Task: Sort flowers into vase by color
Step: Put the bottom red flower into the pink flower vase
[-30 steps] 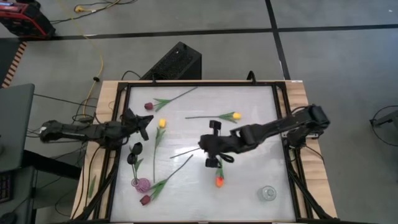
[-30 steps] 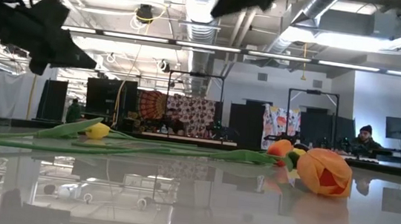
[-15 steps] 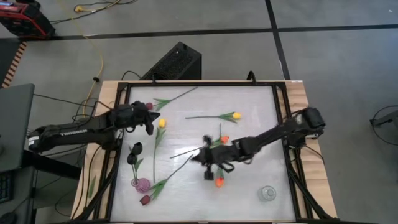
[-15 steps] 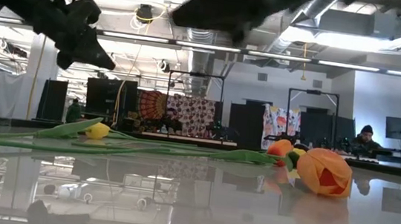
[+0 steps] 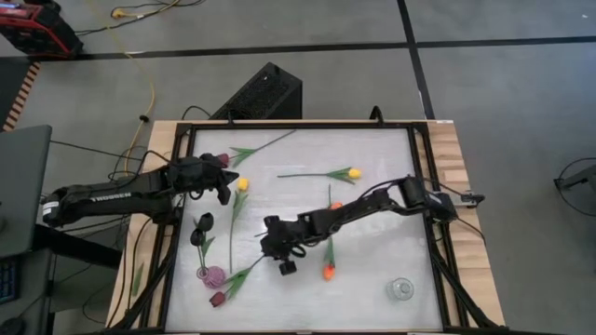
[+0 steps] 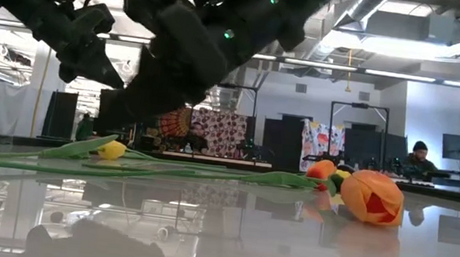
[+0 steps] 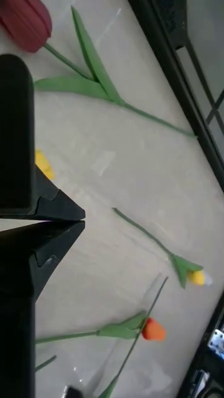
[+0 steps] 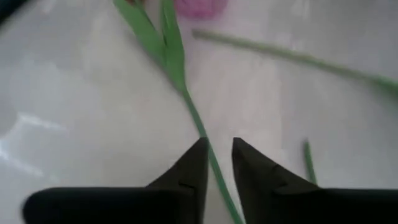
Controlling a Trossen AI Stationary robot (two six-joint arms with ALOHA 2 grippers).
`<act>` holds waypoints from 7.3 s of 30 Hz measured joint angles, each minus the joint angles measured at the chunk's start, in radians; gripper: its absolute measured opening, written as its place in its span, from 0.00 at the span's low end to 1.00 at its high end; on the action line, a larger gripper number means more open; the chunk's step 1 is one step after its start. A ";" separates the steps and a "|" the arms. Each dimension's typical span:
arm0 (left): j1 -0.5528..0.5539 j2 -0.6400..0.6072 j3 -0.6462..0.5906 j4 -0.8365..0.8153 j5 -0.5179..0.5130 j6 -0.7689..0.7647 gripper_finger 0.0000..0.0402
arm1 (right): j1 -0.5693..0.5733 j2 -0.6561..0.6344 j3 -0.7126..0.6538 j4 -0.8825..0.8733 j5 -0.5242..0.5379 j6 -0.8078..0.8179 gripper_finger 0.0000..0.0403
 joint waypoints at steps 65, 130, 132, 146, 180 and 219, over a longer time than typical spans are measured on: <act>-0.082 -0.452 -0.011 0.100 -0.071 0.155 0.13 | -0.228 -0.217 -0.490 1.281 0.108 0.407 0.04; -0.082 -0.195 0.008 0.544 0.404 0.048 0.00 | -0.220 -0.124 -0.300 1.125 -0.039 0.424 0.41; -0.081 -0.229 0.047 0.447 0.386 0.060 0.00 | -0.220 -0.124 -0.300 1.126 -0.095 0.425 0.46; -0.082 -0.336 0.575 -0.521 0.412 0.028 0.00 | -0.224 -0.124 -0.300 1.124 -0.220 0.435 0.55; -0.349 -0.376 0.198 0.326 0.948 -0.272 0.00 | -0.245 -0.124 -0.300 0.972 -0.201 0.450 0.55; -0.854 -0.191 0.198 0.001 0.605 0.514 0.00 | -0.287 -0.124 -0.301 0.837 -0.181 0.442 0.55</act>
